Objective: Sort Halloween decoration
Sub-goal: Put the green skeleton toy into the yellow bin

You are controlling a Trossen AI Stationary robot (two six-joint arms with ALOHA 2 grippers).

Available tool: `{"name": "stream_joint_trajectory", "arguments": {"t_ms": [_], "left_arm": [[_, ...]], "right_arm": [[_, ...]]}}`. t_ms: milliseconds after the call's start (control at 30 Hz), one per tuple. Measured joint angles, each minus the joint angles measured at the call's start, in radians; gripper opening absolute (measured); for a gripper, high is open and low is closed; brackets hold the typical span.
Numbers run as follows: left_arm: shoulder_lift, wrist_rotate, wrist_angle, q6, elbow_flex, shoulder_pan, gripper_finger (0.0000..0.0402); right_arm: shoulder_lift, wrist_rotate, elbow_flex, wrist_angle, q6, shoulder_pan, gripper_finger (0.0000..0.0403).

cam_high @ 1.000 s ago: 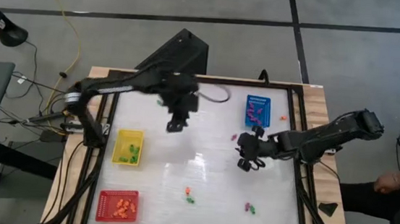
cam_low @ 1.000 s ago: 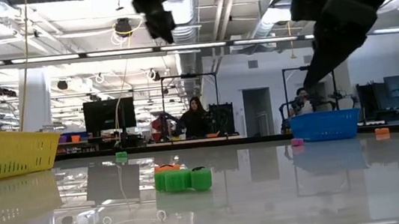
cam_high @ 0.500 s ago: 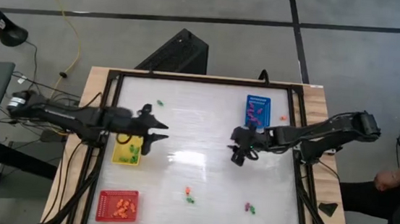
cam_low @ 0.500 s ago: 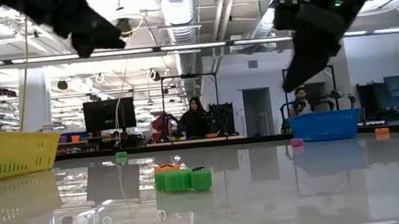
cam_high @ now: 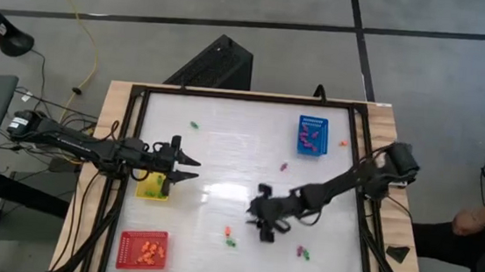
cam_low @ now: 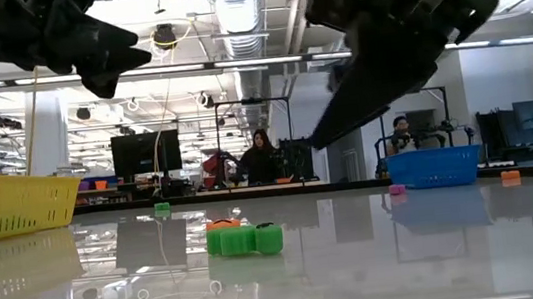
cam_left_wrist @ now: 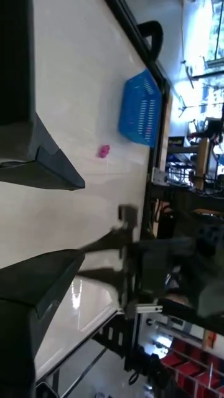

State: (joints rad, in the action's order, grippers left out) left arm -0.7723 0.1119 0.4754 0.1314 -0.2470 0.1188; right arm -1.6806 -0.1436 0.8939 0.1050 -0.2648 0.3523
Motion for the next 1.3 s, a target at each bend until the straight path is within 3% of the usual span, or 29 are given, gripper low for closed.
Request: {"name": "stream_joint_trajectory", "arguments": {"t_ms": [267,433,667,800,933,1133,1300], "left_arm": [[0.000,-0.056,0.002,0.011,0.000,0.005,0.0155],[0.000,-0.064,0.002,0.022,0.000,0.047,0.0155],[-0.001,-0.048,0.003,0.012,0.000,0.114,0.0155],[-0.001,-0.046,0.007,0.010,0.000,0.121,0.0155],[-0.001,-0.045,0.007,0.009,0.000,0.120,0.0155],[-0.001,-0.047,-0.003,0.010,-0.001,0.121,0.0155],[-0.001,-0.047,-0.015,0.010,0.001,0.120,0.0155]], "right_arm": [[-0.264,0.016,0.254,0.029,0.027,0.102,0.0192],[-0.333,0.004,0.345,0.024,-0.072,0.139,0.0192],[-0.338,-0.233,0.337,-0.027,-0.231,0.197,0.0192],[-0.338,-0.267,0.326,-0.011,-0.290,0.226,0.0191],[-0.339,-0.374,0.320,-0.016,-0.312,0.262,0.0191],[-0.441,-0.432,0.320,0.109,-0.318,0.281,0.0191],[-0.466,-0.495,0.322,0.113,-0.321,0.288,0.0187]]}}
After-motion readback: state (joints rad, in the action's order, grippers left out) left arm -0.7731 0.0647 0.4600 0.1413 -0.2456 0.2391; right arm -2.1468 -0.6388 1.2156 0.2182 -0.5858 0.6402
